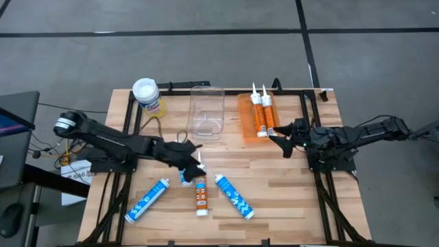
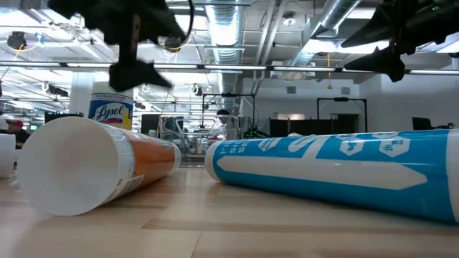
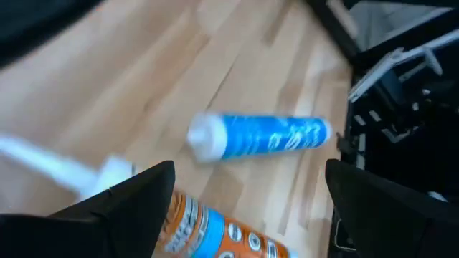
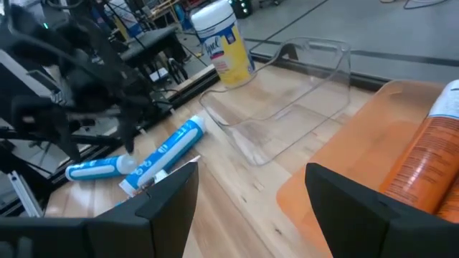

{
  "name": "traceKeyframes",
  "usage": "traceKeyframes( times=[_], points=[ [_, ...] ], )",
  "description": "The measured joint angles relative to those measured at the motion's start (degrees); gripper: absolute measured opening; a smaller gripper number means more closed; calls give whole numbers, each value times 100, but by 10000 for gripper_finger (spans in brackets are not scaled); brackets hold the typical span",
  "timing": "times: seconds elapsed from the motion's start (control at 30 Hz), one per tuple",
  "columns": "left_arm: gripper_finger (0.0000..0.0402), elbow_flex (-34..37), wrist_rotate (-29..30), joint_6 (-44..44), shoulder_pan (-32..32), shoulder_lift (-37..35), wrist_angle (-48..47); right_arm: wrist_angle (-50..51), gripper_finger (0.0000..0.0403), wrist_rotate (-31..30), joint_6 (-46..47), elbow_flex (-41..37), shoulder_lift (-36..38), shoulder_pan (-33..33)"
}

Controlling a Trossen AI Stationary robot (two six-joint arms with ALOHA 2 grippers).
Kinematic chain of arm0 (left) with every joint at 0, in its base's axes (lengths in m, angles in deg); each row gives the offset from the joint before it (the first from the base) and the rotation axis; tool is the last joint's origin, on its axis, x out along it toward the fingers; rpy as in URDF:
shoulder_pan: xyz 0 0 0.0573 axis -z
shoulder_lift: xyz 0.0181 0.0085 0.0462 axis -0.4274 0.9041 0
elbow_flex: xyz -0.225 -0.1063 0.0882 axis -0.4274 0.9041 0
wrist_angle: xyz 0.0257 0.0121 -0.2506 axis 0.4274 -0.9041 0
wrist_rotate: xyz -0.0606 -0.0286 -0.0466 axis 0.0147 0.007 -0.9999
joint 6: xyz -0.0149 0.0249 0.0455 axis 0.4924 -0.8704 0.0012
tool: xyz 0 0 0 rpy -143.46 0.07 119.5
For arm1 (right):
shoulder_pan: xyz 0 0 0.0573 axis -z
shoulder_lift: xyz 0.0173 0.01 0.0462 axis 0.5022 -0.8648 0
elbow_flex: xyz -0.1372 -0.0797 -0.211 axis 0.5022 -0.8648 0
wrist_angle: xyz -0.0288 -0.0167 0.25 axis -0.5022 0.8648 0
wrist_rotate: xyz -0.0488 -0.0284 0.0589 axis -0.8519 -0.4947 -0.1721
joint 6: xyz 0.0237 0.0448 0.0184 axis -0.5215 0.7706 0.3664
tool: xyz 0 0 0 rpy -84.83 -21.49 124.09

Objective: Pick & place silicon tubes, Sealant and Lysol wipes
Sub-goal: Put the orange sealant into the orange bin

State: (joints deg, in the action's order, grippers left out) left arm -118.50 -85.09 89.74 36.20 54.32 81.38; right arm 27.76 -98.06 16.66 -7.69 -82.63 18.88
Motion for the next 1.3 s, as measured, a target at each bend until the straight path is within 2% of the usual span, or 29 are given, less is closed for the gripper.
traceKeyframes(
  times=[0.23, 0.6, 0.83, 1.0, 1.07, 1.17, 1.3],
  points=[
    [355, -2, -446, 1327, 0, 634, -395, 1, 249, 3, 0, 0, -4, 0],
    [355, -2, -247, 1804, 50, 682, -353, 151, 249, 11, -4, 0, -4, 2],
    [355, -2, -252, 1863, 79, 681, 148, 145, 249, 11, -7, 0, -4, 2],
    [355, -2, -405, 2888, 42, 677, 649, 145, 249, 11, -240, 0, -4, 2],
    [355, -4, -241, 3050, 41, 677, 724, 144, 249, 11, -302, 1, -4, 2],
    [355, -321, 402, 3212, 159, 677, 266, 147, 249, 9, -306, 2, -4, 4],
    [355, -1322, 1146, 3022, 307, 791, -1770, 158, 249, 11, -315, 2, -4, 4]
  ],
)
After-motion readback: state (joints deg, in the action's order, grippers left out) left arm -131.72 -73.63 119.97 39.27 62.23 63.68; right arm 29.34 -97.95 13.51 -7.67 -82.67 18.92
